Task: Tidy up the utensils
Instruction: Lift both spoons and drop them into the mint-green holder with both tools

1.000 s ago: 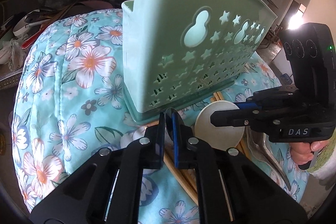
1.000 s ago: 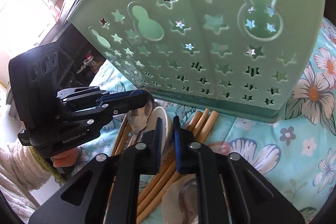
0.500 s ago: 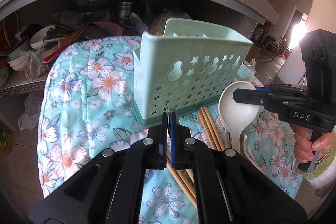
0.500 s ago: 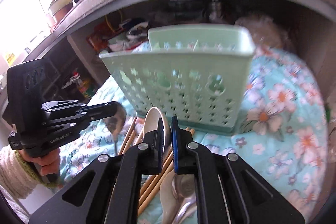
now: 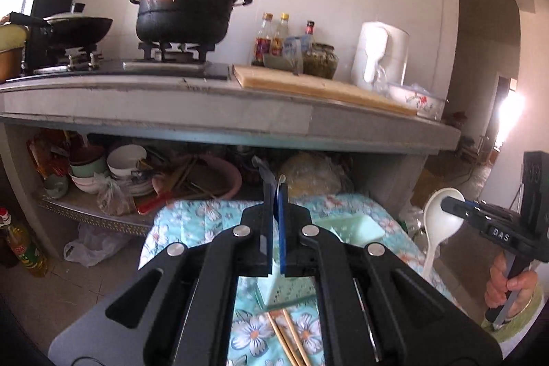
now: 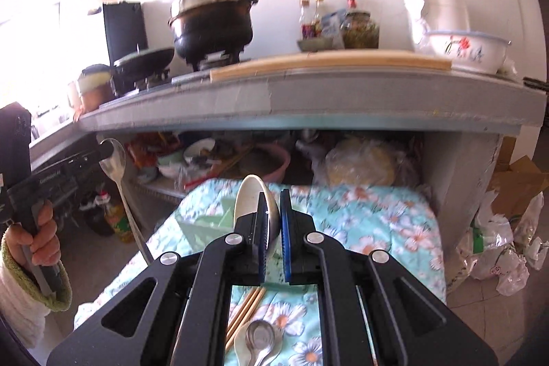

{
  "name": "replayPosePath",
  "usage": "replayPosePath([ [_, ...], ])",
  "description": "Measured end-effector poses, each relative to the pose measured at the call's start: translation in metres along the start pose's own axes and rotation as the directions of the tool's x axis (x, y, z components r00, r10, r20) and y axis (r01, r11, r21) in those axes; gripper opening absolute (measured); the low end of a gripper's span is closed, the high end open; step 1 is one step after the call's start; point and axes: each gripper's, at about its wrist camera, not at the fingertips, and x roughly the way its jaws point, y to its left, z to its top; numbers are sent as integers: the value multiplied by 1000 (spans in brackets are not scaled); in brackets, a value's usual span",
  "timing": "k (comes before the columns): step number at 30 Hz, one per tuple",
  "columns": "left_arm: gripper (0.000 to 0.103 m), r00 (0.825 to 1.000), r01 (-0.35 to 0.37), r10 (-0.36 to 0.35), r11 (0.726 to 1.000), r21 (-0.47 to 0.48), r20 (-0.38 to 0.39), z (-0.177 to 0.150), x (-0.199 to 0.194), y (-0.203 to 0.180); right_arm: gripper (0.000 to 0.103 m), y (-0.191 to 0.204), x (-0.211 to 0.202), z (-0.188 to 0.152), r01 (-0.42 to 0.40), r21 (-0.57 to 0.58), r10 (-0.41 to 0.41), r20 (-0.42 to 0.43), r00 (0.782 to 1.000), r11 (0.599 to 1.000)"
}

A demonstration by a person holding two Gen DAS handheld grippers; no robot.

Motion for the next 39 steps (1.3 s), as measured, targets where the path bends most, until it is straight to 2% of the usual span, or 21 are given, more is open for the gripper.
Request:
replayPosePath([
  [6,2,991,-107,111,993,-56,80,35,15,2,7,-16,-20,51,23,25,-26,142,990,999],
  [8,2,986,-137,140,990,-47,92,39,28,1,7,-18,-16,63,34,30,-38,162,986,999],
  [11,2,979,-180,180,984,-8,91,34,48,-1,7,-17,2,76,103,2,-102,189,977,995],
  [14,2,974,-214,210,976,35,88,22,67,-2,7,-11,28,76,207,-67,-191,199,961,976],
  [19,2,968,-246,242,967,71,66,-1,92,1,7,-4,63,58,327,-180,-288,211,934,928],
  [23,2,971,-237,235,968,87,39,-16,110,4,7,7,78,44,374,-268,-320,226,920,888],
  [26,2,978,-208,208,974,89,4,-27,121,6,7,16,90,30,377,-330,-319,217,923,866],
  [29,2,984,-165,170,982,94,-52,-40,131,7,7,23,104,13,347,-388,-302,175,937,854],
  [33,7,988,-76,81,996,40,-130,-53,138,15,7,24,121,-5,267,-409,-261,71,963,873],
  [34,12,989,-60,64,998,28,-137,-55,137,17,8,22,124,-9,246,-399,-251,42,967,883],
  [37,38,991,-25,21,999,-22,-135,-57,131,23,10,11,129,-14,172,-335,-199,-47,979,926],
  [38,45,991,-11,5,999,-40,-132,-58,128,24,14,8,129,-14,152,-313,-181,-67,981,938],
  [39,47,992,2,-8,999,-54,-126,-57,125,26,20,2,129,-14,119,-273,-151,-99,984,955],
])
